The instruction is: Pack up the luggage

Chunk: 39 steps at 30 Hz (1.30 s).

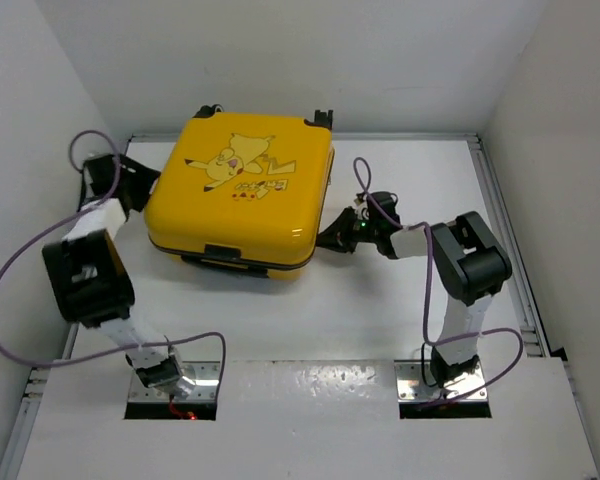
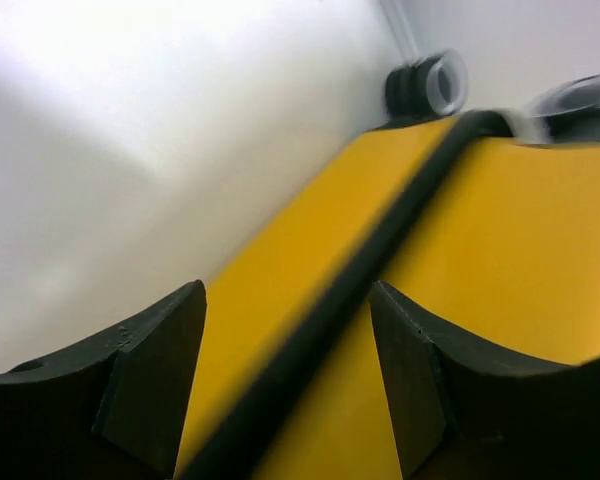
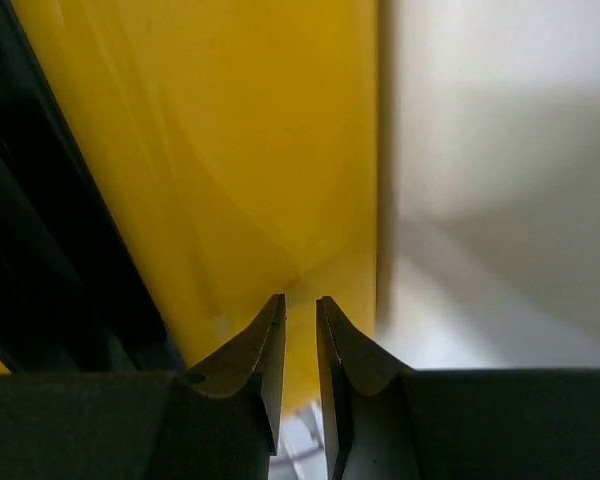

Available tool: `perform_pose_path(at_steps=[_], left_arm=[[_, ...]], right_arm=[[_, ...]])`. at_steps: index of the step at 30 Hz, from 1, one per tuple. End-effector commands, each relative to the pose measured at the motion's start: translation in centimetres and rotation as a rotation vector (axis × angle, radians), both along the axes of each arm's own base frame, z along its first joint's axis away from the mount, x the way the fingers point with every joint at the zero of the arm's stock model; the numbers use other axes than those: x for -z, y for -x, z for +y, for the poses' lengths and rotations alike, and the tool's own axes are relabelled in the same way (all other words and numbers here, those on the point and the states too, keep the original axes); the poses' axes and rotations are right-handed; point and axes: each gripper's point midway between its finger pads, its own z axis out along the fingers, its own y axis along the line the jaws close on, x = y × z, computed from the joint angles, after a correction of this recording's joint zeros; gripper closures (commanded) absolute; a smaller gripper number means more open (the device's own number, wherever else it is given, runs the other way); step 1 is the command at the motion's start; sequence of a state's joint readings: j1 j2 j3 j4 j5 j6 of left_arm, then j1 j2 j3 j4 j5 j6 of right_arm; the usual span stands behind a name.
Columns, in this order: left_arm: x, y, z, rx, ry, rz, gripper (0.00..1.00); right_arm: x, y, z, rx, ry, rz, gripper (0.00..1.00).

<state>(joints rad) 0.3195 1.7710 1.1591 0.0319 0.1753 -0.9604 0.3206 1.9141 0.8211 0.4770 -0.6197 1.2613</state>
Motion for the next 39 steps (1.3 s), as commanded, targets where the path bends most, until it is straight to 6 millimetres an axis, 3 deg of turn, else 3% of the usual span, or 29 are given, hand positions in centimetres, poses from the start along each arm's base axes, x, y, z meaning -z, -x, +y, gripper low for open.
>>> perform_pose_path(at_steps=[1,3,5,6,10,15,21,27,29,30,32,33,35,39], left_arm=[[-7.2,7.6,4.6,-0.061,-0.111,-0.008,0.28],[-8.4,11.2,6.2,-0.105,-0.147,0.014,0.28],[-7.6,15.9,6.7,-0.105,-0.136,0.100,0.28],[-8.8,17.8,6.3,-0.107,-0.159,0.094,0.28],[-5.1,25.0,2.8,-0.046,-0.022,0.289,0.30],[-0.9,29.3,-0.2,0.000,0.138,0.446,0.42],[1.9,30.6,-3.1,0.033,0.250,0.467,0.47],[3.2,28.0,-3.3,0.012,0.236,0.374,0.42],[3.2,27.1,-2.8,0.013,0.200,0.329,0.42],[3.4,26.8,-2.7,-0.004,0.206,0.316,0.42],[3.3,25.8,-2.4,-0.008,0.205,0.280,0.41],[2.7,25.0,-2.0,-0.015,0.200,0.235,0.41],[2.8,24.4,-2.4,0.009,0.215,0.214,0.41],[2.3,23.4,-2.0,0.003,0.202,0.176,0.41]], right_arm=[[-5.2,3.8,5.2,-0.190,-0.111,-0.092,0.80],[-5.6,3.9,5.7,-0.195,-0.111,-0.099,0.80],[-5.6,4.4,6.9,-0.211,-0.105,-0.106,0.80],[-5.9,4.6,7.5,-0.216,-0.111,-0.111,0.80],[-6.7,5.0,9.7,-0.251,-0.115,-0.141,0.80],[-8.1,3.7,11.4,-0.239,-0.103,-0.198,0.79],[-9.5,1.6,13.7,-0.234,-0.102,-0.250,0.76],[-10.5,2.2,14.5,-0.294,-0.096,-0.310,0.75],[-9.7,2.4,13.7,-0.297,-0.075,-0.295,0.74],[-10.3,2.7,13.4,-0.313,-0.071,-0.330,0.72],[-9.3,2.8,12.0,-0.309,-0.041,-0.311,0.71],[-10.0,2.7,11.3,-0.311,-0.026,-0.353,0.71],[-8.7,3.2,9.9,-0.315,0.005,-0.337,0.69],[-9.3,2.9,6.4,-0.307,0.054,-0.411,0.67]])
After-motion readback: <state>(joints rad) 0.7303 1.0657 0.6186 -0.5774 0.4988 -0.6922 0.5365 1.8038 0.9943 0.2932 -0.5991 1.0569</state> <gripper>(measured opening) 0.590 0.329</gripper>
